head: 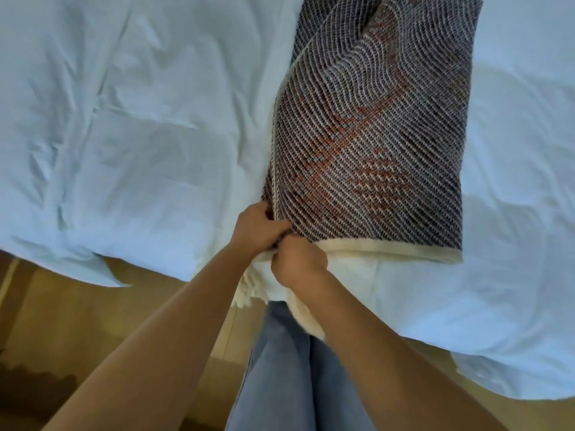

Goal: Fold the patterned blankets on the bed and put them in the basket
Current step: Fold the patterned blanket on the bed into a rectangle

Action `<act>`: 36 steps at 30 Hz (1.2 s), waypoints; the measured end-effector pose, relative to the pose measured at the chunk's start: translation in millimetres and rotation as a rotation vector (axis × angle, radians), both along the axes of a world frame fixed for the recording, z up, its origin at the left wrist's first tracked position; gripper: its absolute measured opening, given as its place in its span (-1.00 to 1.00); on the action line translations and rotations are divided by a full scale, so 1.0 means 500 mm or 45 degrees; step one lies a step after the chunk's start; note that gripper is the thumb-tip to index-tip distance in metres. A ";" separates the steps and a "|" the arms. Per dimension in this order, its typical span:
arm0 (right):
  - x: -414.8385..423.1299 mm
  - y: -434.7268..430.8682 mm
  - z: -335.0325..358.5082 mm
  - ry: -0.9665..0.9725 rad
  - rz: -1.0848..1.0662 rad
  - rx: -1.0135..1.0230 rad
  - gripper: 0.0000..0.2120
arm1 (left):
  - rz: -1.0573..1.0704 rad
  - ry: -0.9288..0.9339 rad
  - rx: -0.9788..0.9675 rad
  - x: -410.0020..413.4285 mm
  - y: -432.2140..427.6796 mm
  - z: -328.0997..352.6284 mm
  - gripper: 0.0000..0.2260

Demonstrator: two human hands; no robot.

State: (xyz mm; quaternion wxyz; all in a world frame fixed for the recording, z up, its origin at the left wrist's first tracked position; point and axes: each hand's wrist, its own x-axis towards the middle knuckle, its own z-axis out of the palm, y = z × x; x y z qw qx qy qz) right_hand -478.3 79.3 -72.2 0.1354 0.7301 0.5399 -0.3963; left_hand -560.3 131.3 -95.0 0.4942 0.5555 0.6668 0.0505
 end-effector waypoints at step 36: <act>0.202 0.416 0.024 0.237 -0.264 0.538 -0.81 | 0.215 -0.152 0.066 0.162 0.461 0.012 -0.54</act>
